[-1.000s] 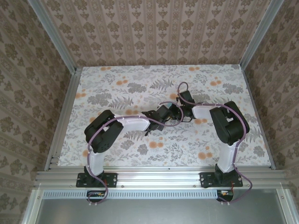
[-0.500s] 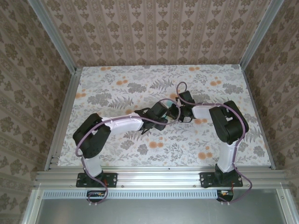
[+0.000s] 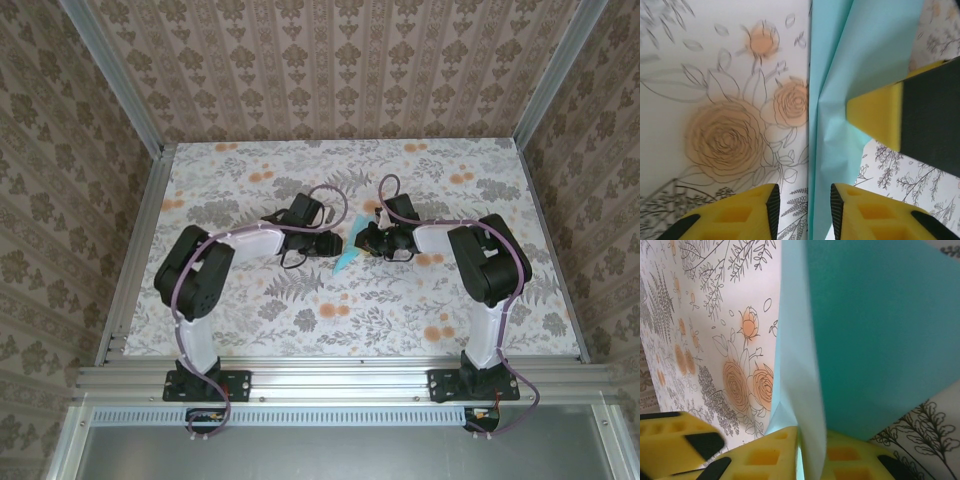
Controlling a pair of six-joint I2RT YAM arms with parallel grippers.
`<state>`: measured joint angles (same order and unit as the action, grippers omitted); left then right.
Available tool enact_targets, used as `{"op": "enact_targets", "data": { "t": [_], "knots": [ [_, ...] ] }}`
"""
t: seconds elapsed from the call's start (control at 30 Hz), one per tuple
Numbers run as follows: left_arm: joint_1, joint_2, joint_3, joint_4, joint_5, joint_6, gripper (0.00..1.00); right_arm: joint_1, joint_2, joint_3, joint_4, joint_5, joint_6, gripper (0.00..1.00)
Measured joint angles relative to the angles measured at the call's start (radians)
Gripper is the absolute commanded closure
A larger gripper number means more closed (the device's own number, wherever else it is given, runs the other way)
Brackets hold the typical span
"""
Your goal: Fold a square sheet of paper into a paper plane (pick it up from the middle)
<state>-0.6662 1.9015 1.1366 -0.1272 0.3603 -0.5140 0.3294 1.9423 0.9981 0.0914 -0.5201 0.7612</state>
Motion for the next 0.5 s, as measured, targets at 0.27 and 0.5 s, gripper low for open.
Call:
{"op": "enact_targets", "data": {
  "t": [0.27, 0.5],
  "knots": [
    [0.0, 0.047, 0.016, 0.002, 0.075, -0.026, 0.73, -0.005, 0.002, 0.0, 0.008, -0.016, 0.001, 0.8],
    [0.0, 0.049, 0.021, 0.0, 0.082, -0.026, 0.73, -0.005, 0.002, 0.0, 0.01, -0.019, 0.001, 0.79]
  ]
}}
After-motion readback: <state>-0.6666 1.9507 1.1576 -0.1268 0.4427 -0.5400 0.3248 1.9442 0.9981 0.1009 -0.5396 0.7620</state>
